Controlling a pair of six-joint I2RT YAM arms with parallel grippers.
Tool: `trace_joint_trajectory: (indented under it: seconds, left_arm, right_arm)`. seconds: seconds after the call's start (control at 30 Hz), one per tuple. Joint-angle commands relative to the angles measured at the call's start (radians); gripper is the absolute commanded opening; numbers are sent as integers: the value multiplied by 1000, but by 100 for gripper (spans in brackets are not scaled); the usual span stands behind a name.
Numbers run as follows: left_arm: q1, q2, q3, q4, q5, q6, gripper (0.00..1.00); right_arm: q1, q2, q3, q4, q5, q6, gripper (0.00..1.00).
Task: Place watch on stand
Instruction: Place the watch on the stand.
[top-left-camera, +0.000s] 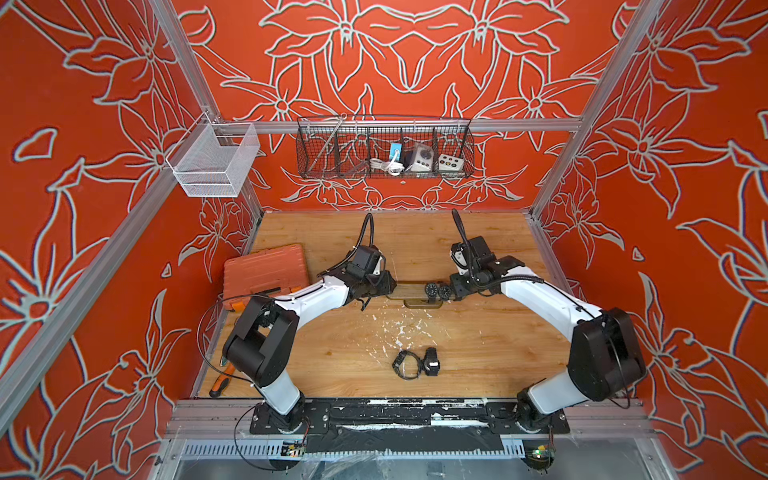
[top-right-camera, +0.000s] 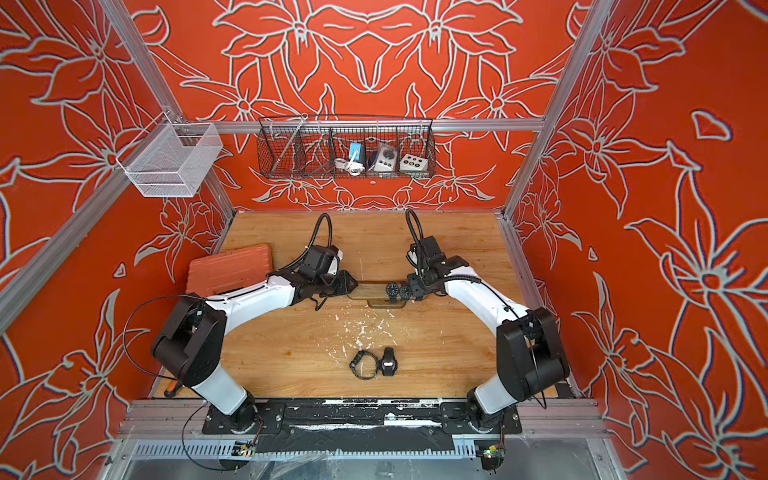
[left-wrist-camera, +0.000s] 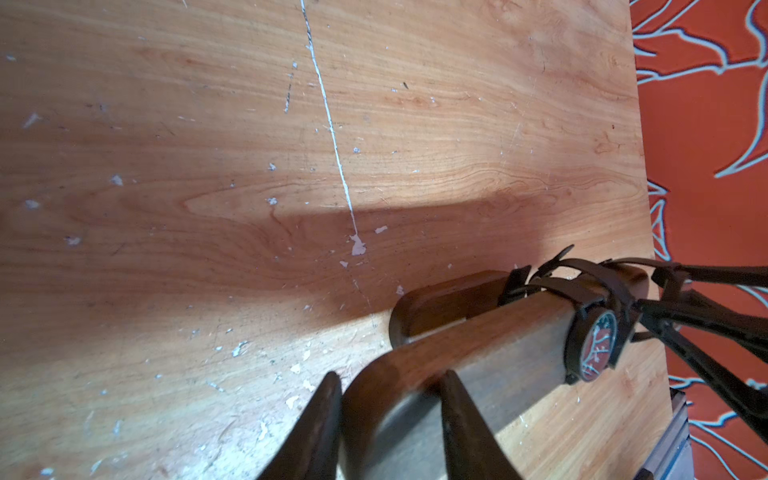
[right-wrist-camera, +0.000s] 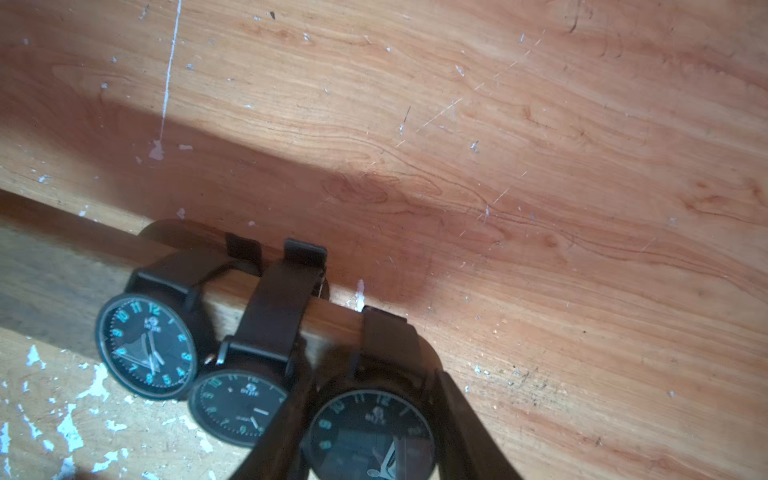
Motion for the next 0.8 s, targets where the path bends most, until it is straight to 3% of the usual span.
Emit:
trace_joint_trajectory:
  seconds: [0.0,0.4,0.63,0.77]
  left_arm:
    - [3,-20,-22,-33,-10,5,38]
    - [3,-54,-42,-31,-18,5,42]
    - [3,-72,-52,-33,-20,5,42]
    - [2,-94,-56,-44,-28,5,44]
  right_arm:
    - [5,-29,-19,-20,26,19,43]
    - [4,-85,-58,-5,8,43,58]
    - [4,-88,-61,-2,-6,53,50]
    - [4,-108,-58,-14,-9,59,51]
